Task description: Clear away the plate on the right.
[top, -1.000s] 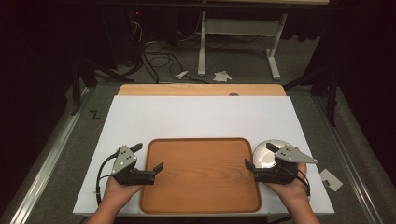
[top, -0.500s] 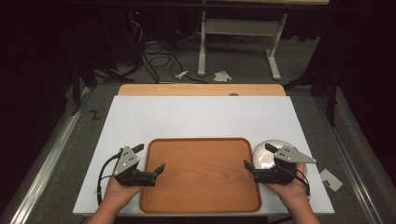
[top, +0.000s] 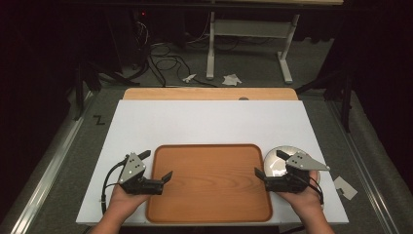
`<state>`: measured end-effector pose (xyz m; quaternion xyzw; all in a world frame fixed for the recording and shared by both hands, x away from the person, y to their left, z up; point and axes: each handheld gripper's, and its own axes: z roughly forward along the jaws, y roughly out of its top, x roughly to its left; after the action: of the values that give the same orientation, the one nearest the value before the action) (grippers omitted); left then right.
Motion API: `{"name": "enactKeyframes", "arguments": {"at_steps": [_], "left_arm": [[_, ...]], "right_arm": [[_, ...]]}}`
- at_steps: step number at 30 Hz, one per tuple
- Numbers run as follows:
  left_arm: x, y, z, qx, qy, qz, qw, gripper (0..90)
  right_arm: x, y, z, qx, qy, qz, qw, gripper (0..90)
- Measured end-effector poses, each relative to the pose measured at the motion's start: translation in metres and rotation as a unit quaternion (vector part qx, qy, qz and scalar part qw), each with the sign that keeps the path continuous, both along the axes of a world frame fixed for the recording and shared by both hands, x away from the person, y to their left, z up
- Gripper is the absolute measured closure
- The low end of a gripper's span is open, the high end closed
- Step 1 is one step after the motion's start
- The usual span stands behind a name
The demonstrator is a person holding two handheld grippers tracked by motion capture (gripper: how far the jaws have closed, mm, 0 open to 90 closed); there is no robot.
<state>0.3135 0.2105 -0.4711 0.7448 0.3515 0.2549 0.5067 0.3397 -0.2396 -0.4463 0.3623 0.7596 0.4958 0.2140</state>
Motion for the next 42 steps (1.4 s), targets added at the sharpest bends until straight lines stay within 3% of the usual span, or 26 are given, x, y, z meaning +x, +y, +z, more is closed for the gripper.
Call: {"name": "enactKeyframes", "arguments": {"at_steps": [11, 31, 42], "left_arm": [[0.001, 0.000, 0.000, -0.002, 0.000, -0.001, 1.0000, 0.6], [0.003, -0.001, 0.000, 0.000, -0.002, -0.003, 1.0000, 0.6], [0.009, -0.008, 0.000, 0.004, -0.006, -0.004, 1.0000, 0.6]], "right_arm": [[0.004, -0.012, -0.001, 0.006, 0.016, -0.025, 0.9995, 0.0], [0.007, -0.050, 0.004, 0.023, 0.002, -0.079, 0.9966, 0.0], [0.001, -0.067, 0.003, 0.022, 0.014, -0.104, 0.9943, 0.0]]}}
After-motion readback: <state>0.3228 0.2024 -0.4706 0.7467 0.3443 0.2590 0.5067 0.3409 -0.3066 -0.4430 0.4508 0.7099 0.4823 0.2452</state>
